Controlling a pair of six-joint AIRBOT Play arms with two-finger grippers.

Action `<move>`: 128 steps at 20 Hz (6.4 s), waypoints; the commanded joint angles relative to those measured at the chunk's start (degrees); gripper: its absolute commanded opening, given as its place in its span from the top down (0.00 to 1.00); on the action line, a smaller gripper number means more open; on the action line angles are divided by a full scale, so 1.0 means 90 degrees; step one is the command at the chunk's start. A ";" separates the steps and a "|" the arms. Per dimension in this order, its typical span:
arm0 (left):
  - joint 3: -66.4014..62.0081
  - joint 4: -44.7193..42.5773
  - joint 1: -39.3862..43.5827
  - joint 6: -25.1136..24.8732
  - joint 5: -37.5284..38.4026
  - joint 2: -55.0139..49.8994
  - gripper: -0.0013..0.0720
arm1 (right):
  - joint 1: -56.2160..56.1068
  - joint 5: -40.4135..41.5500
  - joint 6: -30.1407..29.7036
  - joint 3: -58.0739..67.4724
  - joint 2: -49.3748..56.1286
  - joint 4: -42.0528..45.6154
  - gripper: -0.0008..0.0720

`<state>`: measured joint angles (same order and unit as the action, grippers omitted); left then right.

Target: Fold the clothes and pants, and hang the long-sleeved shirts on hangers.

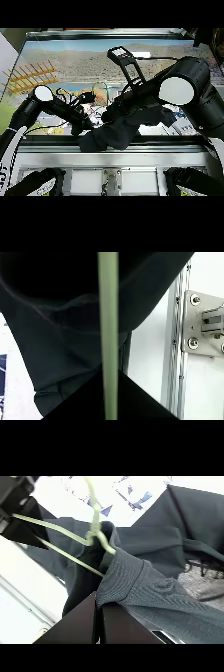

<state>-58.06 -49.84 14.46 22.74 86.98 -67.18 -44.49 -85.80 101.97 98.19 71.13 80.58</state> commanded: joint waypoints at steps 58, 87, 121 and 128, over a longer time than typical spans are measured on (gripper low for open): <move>-0.0002 0.0012 -0.0005 -0.0053 -0.0209 -0.0005 0.97 | 0.8143 -0.1892 -1.1706 -0.5615 -0.0211 -0.6370 0.08; -0.0002 0.0010 -0.0005 -0.0051 -0.0216 -0.0005 0.97 | 0.6246 -0.1396 -1.2405 -0.5617 0.1246 -0.7388 0.08; -0.0002 -0.0022 -0.0044 0.0109 -0.0279 -0.0005 0.50 | 0.6256 -0.1270 -1.2432 -0.5617 0.1243 -0.7436 0.97; -0.0002 -0.0010 -0.0206 0.1141 -0.0464 0.0102 0.45 | 0.6256 -0.1117 -1.2424 -0.5617 0.1241 -0.7439 0.98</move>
<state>-58.06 -49.89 13.63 28.77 83.26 -66.92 11.79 -96.29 -9.87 47.66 82.32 13.69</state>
